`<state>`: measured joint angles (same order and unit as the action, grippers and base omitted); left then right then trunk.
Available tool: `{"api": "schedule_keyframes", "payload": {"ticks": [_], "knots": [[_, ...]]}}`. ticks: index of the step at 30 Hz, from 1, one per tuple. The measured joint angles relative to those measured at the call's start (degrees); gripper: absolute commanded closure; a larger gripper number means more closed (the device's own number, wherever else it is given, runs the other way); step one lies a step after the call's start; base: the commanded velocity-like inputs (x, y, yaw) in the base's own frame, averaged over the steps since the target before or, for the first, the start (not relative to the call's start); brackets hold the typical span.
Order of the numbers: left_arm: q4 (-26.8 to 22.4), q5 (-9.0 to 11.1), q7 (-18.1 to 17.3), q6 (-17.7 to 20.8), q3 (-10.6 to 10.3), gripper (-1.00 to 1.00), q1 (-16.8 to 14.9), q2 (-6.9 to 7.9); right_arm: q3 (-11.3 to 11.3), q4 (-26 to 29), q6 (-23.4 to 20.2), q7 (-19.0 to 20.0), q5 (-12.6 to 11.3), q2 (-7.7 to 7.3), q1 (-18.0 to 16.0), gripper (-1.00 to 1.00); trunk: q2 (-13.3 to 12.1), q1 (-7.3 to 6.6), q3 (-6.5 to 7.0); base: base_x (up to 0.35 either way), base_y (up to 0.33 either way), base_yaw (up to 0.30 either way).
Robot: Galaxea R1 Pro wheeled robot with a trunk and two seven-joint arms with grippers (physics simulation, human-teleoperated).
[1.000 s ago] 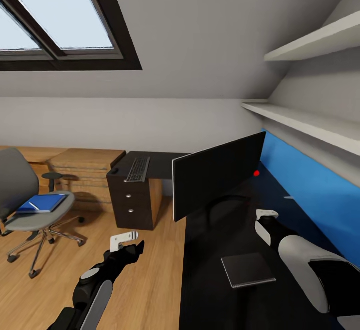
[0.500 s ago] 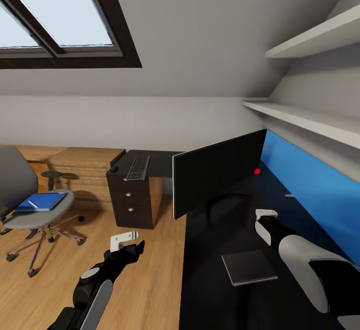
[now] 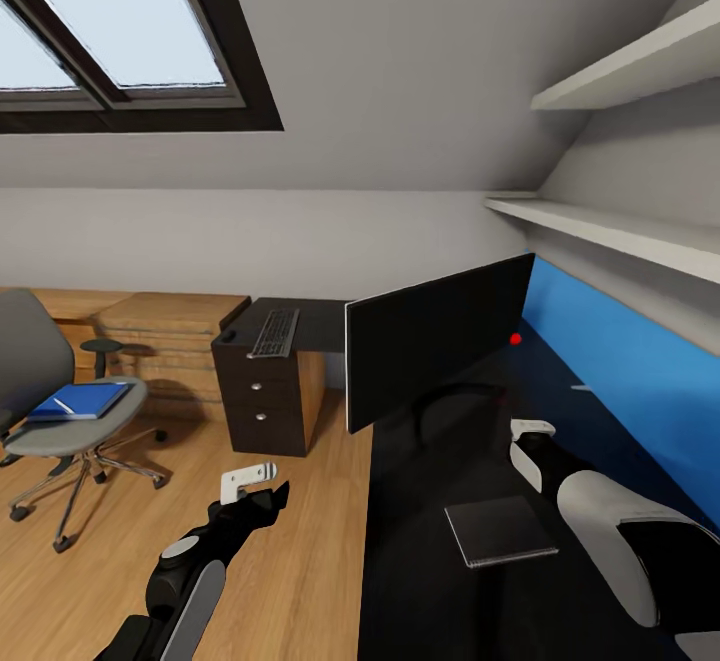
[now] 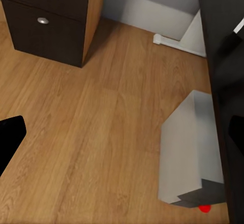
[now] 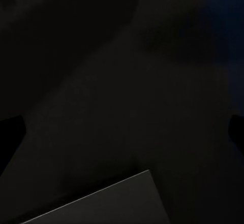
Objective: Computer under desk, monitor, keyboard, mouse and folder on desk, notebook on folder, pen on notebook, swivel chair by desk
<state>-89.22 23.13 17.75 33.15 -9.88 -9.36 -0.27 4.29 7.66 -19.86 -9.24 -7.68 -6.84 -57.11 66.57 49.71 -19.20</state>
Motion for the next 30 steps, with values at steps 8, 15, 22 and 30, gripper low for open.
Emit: {"api": "schedule_keyframes", "payload": {"ticks": [8, 15, 22, 30], "knots": [[0.1, 0.0, 0.0, 0.0, 0.0, -1.0, 0.0, -0.08, 0.1, 0.0, 0.0, 0.0, 0.0, 0.01, 0.0, -1.0, 3.2, 1.76, -1.44, 0.0, 0.0, 0.0], [0.1, 0.0, 0.0, 0.0, 0.0, -1.0, 0.0, -0.09, 0.1, 0.0, 0.0, -0.1, 0.0, 0.01, 0.0, -1.0, 6.0, 3.3, -2.7, 0.0, 0.0, 0.0], [0.1, 0.1, 0.0, 0.0, -0.1, -1.0, 0.0, -0.09, 0.1, 0.0, 0.0, -0.1, 0.0, 0.01, 0.0, -1.0, 8.8, 4.83, -3.95, 0.0, 0.0, 0.0], [0.2, 0.1, 0.0, 0.0, -0.1, -1.0, 0.0, -0.09, 0.1, 0.0, 0.1, -0.1, 0.1, 0.01, 0.0, -1.0, 12.0, 6.59, -5.39, 0.0, 0.0, 0.0]]}}
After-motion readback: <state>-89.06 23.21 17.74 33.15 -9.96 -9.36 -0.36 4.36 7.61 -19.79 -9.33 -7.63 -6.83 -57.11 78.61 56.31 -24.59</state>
